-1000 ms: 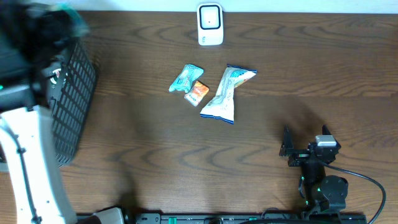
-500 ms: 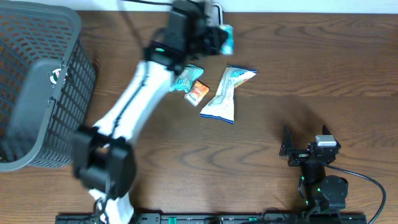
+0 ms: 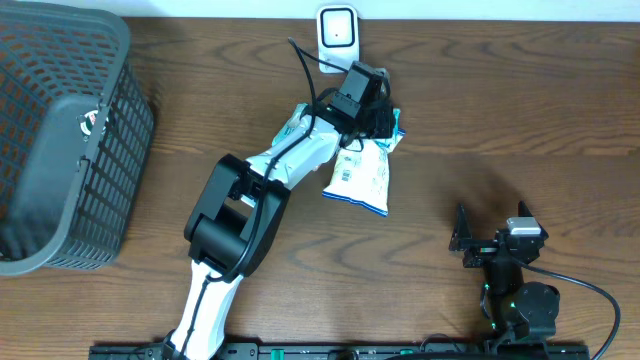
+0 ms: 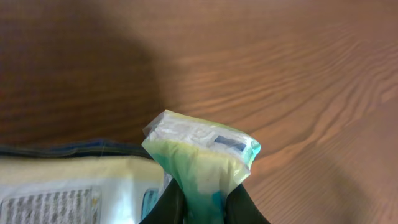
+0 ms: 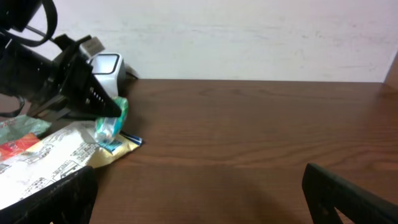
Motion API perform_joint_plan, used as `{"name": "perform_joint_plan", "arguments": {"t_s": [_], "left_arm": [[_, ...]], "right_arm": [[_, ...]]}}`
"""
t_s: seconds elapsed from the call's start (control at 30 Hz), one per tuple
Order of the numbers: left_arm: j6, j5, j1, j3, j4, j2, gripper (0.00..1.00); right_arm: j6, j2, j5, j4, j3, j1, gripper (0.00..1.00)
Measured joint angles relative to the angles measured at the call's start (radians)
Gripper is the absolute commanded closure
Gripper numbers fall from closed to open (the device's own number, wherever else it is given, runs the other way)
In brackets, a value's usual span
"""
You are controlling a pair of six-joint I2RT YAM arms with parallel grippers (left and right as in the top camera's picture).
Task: Scan the item barcode
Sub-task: 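Release the green wipes pack on the table right of the white bag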
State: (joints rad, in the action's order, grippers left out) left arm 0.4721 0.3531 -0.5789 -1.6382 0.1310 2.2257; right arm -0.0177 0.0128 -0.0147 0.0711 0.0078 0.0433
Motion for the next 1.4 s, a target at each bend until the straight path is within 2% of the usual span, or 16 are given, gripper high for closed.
{"name": "perform_joint_plan", "arguments": {"t_s": [0.17, 0.43, 0.47, 0.73, 0.77, 0.8, 0.83, 0.87, 0.9, 0.97, 1.27, 1.4], "left_arm": [[-0.002, 0.003, 0.005, 0.000, -0.077, -0.036, 0.93], [-0.008, -0.106, 0.043, 0.000, -0.105, -0.144, 0.91], [-0.008, -0.110, 0.040, 0.000, -0.103, -0.142, 0.88], [-0.008, -0.148, -0.047, 0.000, -0.113, -0.138, 0.87], [-0.008, -0.154, -0.053, 0.000, -0.113, -0.138, 0.85], [-0.008, -0.157, -0.061, 0.000, -0.113, -0.135, 0.77], [-0.008, -0.160, -0.064, 0.000, -0.113, -0.131, 0.68], [-0.011, -0.163, -0.066, 0.000, -0.114, -0.124, 0.51], [-0.005, -0.167, -0.066, 0.000, -0.115, -0.115, 0.44], [-0.008, -0.174, -0.065, 0.000, -0.114, -0.090, 0.38], [-0.013, -0.176, -0.064, 0.000, -0.127, -0.049, 0.36], [-0.017, -0.175, -0.059, 0.000, -0.050, -0.074, 0.35]], "right_arm": [[0.000, 0.000, 0.000, 0.000, 0.000, 0.000, 0.01], [0.000, 0.000, 0.000, 0.000, 0.000, 0.000, 0.01], [0.000, 0.000, 0.000, 0.000, 0.000, 0.000, 0.01], [0.000, 0.000, 0.000, 0.000, 0.000, 0.000, 0.01], [0.000, 0.000, 0.000, 0.000, 0.000, 0.000, 0.01], [0.000, 0.000, 0.000, 0.000, 0.000, 0.000, 0.01], [0.000, 0.000, 0.000, 0.000, 0.000, 0.000, 0.01], [0.000, 0.000, 0.000, 0.000, 0.000, 0.000, 0.01], [0.000, 0.000, 0.000, 0.000, 0.000, 0.000, 0.01], [0.000, 0.000, 0.000, 0.000, 0.000, 0.000, 0.01], [0.000, 0.000, 0.000, 0.000, 0.000, 0.000, 0.01], [0.000, 0.000, 0.000, 0.000, 0.000, 0.000, 0.01]]}}
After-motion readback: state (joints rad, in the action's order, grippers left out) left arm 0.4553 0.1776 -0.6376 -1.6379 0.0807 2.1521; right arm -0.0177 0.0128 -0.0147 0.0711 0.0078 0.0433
